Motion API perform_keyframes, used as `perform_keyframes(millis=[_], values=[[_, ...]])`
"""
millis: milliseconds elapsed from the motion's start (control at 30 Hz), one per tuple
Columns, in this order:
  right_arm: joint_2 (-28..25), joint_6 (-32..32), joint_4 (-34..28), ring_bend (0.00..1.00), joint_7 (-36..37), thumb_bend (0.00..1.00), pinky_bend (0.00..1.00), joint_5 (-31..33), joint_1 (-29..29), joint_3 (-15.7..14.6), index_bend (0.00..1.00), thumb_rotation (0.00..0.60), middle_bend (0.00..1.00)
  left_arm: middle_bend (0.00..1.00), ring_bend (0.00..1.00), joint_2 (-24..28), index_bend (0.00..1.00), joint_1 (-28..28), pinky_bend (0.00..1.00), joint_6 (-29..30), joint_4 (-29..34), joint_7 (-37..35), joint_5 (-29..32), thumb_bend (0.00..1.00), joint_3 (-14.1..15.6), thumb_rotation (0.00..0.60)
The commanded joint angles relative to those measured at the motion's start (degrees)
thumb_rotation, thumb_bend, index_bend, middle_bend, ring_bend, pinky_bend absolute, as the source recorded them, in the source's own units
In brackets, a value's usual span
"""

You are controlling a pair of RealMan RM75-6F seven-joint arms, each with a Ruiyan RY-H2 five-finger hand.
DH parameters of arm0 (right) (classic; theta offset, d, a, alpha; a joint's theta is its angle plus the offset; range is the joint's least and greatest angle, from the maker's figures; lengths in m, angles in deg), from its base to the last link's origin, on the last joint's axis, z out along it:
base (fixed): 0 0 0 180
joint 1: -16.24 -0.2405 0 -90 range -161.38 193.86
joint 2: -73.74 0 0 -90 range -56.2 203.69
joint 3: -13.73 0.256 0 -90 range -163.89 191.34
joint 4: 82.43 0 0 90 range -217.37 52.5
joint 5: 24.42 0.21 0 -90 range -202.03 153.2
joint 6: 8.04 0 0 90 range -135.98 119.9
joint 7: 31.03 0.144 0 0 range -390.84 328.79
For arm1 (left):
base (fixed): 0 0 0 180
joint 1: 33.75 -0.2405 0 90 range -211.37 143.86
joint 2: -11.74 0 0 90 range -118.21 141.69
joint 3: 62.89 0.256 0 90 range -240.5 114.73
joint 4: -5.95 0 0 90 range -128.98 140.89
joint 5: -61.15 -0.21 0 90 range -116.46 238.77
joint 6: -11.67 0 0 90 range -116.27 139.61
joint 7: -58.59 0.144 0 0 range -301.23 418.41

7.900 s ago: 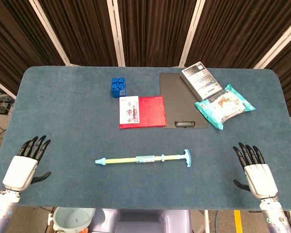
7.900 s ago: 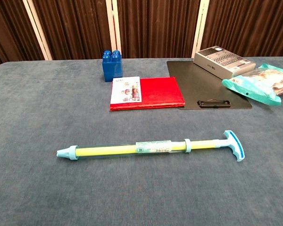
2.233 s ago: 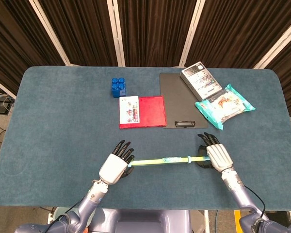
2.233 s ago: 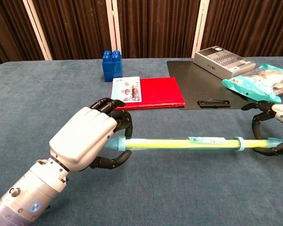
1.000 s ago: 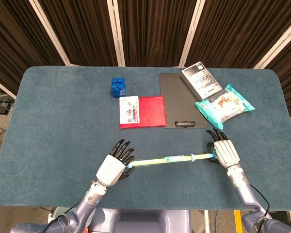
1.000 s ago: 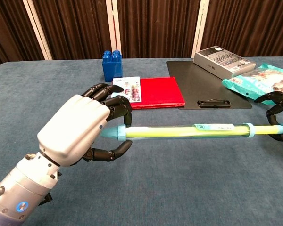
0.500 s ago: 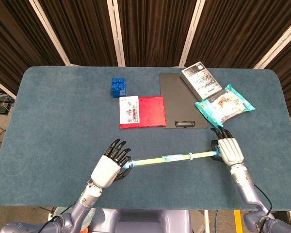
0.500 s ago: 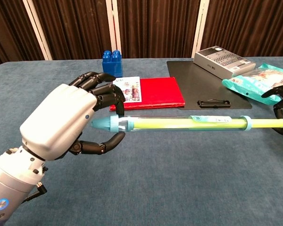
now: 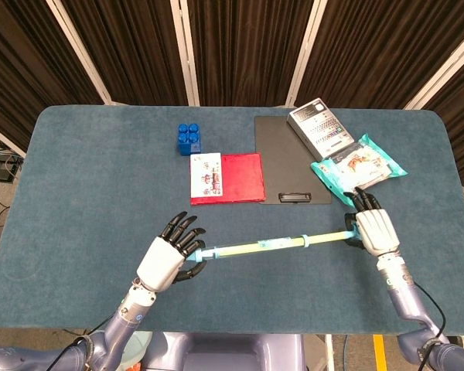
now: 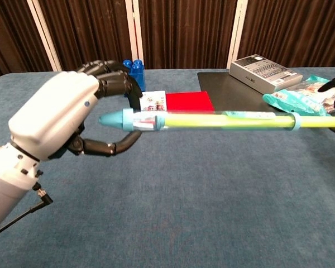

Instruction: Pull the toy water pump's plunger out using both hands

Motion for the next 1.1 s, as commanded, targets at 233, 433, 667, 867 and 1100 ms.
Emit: perform_keyframes(millis=[233, 433, 667, 867, 1100], values=[[-1.3, -1.5, 0.1, 0.06, -0.1, 0.38, 0.13, 2.5, -1.4, 2.5, 0.78, 0.600, 0.19, 0.32, 0.14, 2.3, 0.76, 0.1, 0.14, 2.7, 2.9, -0.5, -2.1, 0.47, -0.5, 0.600], [-1.7, -2.4, 1.3, 0.06, 0.6, 0.38, 0.13, 3.8, -2.0, 3.5, 0.78, 0.600, 0.19, 0.32, 0.14, 4.1, 0.76, -0.5, 0.14, 3.1, 5.0, -1.8, -2.6, 0.47, 0.2, 0.600], [-1.9, -3.5, 3.0, 0.06, 2.2, 0.38, 0.13, 4.8, -2.4, 3.9, 0.78, 0.600, 0.19, 0.32, 0.14, 5.7, 0.76, -0.8, 0.14, 2.4, 7.4, -3.2, -2.5, 0.47, 0.6, 0.600], [-1.7, -5.7, 5.8, 0.06, 3.1, 0.38, 0.13, 6.0, -3.6, 4.8, 0.79, 0.600, 0.19, 0.32, 0.14, 7.1, 0.76, -1.4, 0.14, 3.1, 9.6, -3.8, -4.0, 0.47, 1.7, 0.600], [-2.0, -7.9, 8.6, 0.06, 4.6, 0.37, 0.13, 7.4, -5.1, 6.1, 0.79, 0.600, 0.19, 0.33, 0.14, 8.5, 0.76, -2.0, 0.14, 4.5, 10.7, -3.0, -6.0, 0.47, 2.4, 0.600]])
